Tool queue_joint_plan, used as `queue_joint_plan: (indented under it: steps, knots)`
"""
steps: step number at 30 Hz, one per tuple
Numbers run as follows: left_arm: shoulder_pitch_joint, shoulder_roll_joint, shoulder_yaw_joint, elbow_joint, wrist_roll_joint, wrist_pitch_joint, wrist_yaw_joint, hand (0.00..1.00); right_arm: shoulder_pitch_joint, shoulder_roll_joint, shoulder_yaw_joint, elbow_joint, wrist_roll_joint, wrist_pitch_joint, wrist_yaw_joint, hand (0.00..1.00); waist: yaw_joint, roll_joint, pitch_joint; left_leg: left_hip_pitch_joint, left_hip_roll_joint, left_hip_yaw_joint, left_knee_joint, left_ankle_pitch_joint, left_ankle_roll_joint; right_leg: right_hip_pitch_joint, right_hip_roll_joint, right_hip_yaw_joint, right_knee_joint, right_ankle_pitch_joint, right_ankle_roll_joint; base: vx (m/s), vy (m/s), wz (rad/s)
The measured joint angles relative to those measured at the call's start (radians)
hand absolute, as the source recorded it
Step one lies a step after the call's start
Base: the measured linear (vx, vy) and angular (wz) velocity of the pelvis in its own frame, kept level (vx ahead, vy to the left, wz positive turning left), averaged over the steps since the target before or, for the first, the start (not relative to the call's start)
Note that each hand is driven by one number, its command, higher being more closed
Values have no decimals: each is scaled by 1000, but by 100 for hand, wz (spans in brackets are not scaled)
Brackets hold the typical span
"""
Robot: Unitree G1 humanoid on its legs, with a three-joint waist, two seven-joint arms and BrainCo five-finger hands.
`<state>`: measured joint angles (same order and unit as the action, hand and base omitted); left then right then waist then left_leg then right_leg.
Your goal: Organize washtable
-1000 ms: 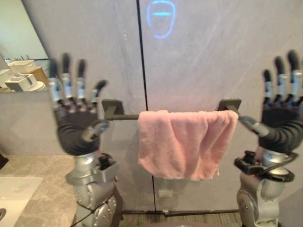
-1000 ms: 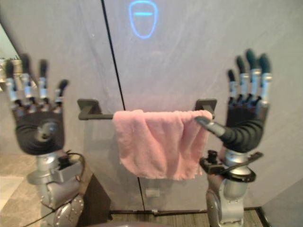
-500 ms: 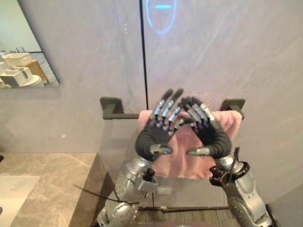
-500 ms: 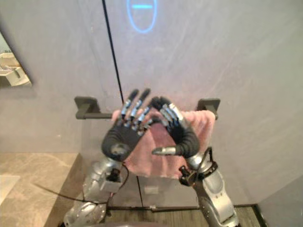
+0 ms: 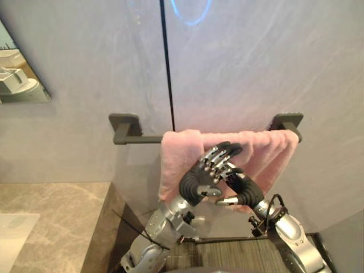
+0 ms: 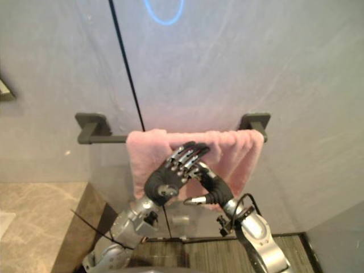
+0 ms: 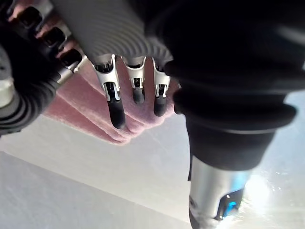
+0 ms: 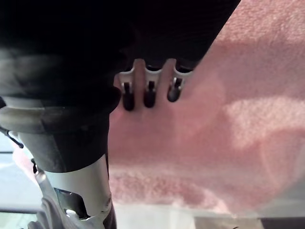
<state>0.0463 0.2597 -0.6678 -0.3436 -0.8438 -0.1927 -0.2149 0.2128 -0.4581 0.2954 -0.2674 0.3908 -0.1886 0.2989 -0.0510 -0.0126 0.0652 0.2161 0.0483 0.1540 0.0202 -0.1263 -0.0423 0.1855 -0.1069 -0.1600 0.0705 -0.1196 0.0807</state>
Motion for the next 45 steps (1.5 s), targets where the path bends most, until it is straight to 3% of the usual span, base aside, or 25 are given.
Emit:
queue_joint_plan:
  steps: [5,15,26,45]
  knots:
    - [-1,-8,72,75,103,0,33,0,-9,73,-7,71,-155,0,-56,0,-1,-3,3,-3,0,-1,0,0,0,-1,0,-1,-3,0,0,0,0,0]
    - [-2,-74,192,153,211,-3,96,0,-14,222,-92,139,-355,-1,-169,0,-4,-1,5,-13,-1,-7,1,0,0,-1,0,-4,-4,0,0,-17,-14,0]
    - [-2,-136,278,195,298,-12,111,0,-12,328,-242,180,-443,-1,-275,0,-23,-3,18,-24,0,-10,-4,17,3,-16,1,-4,-5,11,-1,-20,-13,0]
    - [116,-209,387,240,351,-16,107,0,83,422,-433,210,-485,0,-345,0,-24,9,26,-33,3,-12,-13,30,2,-16,9,-4,-40,39,-1,-37,-10,0]
